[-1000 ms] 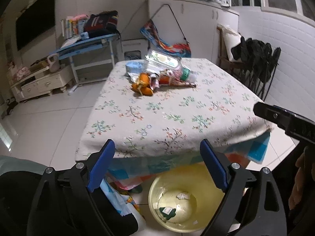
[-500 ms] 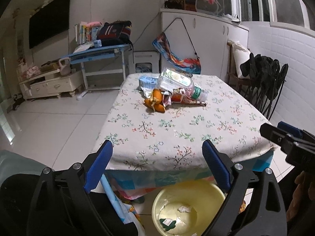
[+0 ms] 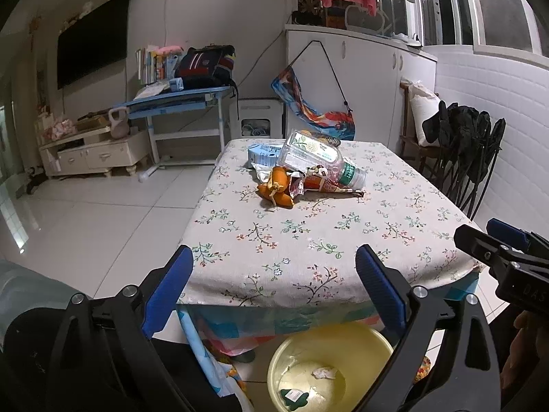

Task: Collect trash
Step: 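Lift both tools from the basin and move back toward the table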

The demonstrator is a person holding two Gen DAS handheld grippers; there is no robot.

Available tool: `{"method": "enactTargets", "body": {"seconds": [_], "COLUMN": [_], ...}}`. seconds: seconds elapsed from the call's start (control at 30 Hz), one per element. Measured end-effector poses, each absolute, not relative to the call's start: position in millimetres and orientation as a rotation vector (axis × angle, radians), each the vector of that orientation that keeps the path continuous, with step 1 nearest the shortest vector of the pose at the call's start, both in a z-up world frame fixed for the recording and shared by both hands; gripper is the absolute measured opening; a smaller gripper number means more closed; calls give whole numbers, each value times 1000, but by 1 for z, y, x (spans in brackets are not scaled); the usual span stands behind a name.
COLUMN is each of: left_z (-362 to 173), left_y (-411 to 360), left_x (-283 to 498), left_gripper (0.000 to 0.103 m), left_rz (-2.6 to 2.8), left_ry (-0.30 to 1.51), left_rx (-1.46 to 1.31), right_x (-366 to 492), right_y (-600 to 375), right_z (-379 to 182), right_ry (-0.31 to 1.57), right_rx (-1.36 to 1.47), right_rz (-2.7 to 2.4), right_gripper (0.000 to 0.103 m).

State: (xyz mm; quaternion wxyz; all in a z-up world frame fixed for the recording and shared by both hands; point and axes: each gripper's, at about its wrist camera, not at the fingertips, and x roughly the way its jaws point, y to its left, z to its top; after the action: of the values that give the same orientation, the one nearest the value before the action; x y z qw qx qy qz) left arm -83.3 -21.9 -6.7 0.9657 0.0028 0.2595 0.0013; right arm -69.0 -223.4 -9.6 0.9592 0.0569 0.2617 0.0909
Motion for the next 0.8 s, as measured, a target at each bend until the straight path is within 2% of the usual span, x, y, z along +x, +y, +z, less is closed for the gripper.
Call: {"method": "enactTargets", "body": {"seconds": [0.8], "left_z": [41], "left_y": [-11], "left_x": [-35], "left_gripper": [96], "left_rz": [28], "left_ry": [430], "left_rx": [25], "right_x": [-38], "right_y": [-212], "right_z": [33], "right_ry": [428], "right_rx": [64], "right_rz": [241], "right_gripper": [85]}}
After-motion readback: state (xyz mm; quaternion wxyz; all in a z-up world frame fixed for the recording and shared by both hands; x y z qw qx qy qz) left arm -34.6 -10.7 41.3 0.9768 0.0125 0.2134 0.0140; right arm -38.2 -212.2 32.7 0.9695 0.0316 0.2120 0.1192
